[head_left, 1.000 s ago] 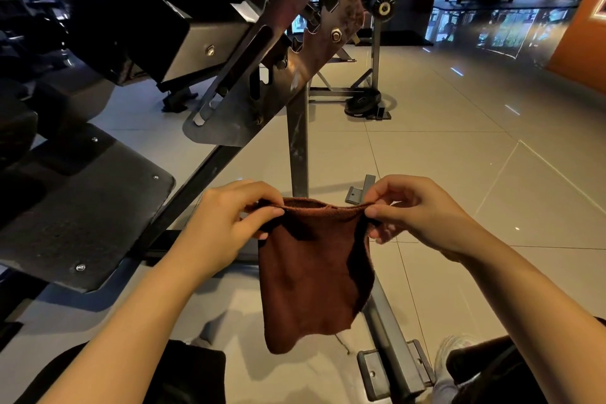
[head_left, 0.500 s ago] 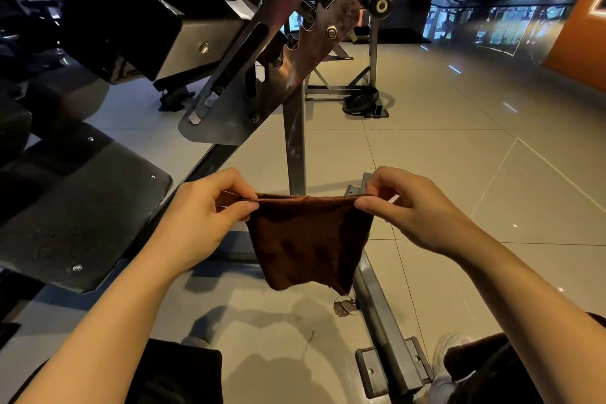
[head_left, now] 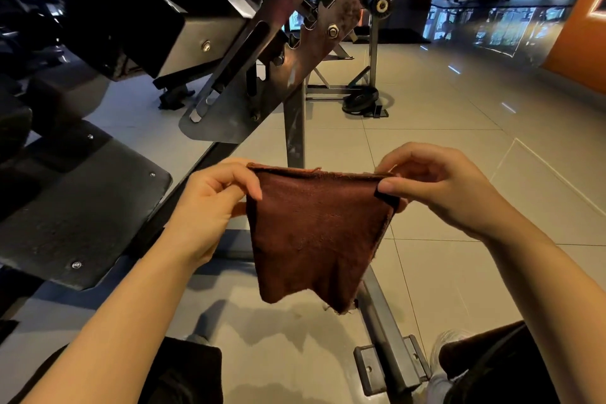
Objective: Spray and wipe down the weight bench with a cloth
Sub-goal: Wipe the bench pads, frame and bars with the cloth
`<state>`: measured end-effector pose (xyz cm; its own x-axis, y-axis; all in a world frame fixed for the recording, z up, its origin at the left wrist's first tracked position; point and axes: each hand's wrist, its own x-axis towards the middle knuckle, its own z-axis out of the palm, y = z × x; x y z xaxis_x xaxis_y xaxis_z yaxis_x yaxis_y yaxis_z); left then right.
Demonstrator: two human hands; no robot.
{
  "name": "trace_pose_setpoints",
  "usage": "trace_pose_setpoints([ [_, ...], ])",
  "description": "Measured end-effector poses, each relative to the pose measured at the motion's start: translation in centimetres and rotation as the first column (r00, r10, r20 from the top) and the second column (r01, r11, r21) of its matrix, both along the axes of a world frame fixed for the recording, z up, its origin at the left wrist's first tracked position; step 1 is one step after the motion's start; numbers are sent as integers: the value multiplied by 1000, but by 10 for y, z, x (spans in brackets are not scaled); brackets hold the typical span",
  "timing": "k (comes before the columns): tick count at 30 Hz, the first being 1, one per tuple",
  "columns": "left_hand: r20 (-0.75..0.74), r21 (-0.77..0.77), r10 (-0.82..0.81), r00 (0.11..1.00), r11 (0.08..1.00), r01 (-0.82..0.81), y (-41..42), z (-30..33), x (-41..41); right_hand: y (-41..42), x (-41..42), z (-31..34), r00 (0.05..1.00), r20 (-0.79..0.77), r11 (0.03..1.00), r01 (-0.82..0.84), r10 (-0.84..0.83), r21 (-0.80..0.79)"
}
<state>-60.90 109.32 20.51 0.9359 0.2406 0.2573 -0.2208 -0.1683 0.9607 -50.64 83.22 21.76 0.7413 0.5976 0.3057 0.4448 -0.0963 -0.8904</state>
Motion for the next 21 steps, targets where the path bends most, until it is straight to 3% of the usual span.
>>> trace_pose_setpoints([
  [9, 158, 353, -63, 985, 936, 3, -7, -4, 8, -10, 5, 10, 989, -74, 991, 126, -129, -42],
  [12, 136, 481, -181, 974, 872, 95, -17, 0, 6, -4, 9, 1, 982, 101, 887, 190, -163, -422],
  [14, 99, 580, -272, 957, 798, 167, -27, -3, 8, 13, 1, -3, 998, 53, 850, -5, 39, -527],
  [16, 79, 637, -309, 948, 747, 190, -33, -6, 12, 35, -9, -5, 978, -89, 910, -210, 191, -358],
  [17, 92, 633, -306, 948, 753, 181, -34, -5, 13, 44, -12, -5, 974, -98, 936, -225, 206, -271],
  [21, 267, 509, -237, 934, 858, 72, -37, -4, 17, 63, -13, 2, 990, 99, 993, -88, 96, -83],
])
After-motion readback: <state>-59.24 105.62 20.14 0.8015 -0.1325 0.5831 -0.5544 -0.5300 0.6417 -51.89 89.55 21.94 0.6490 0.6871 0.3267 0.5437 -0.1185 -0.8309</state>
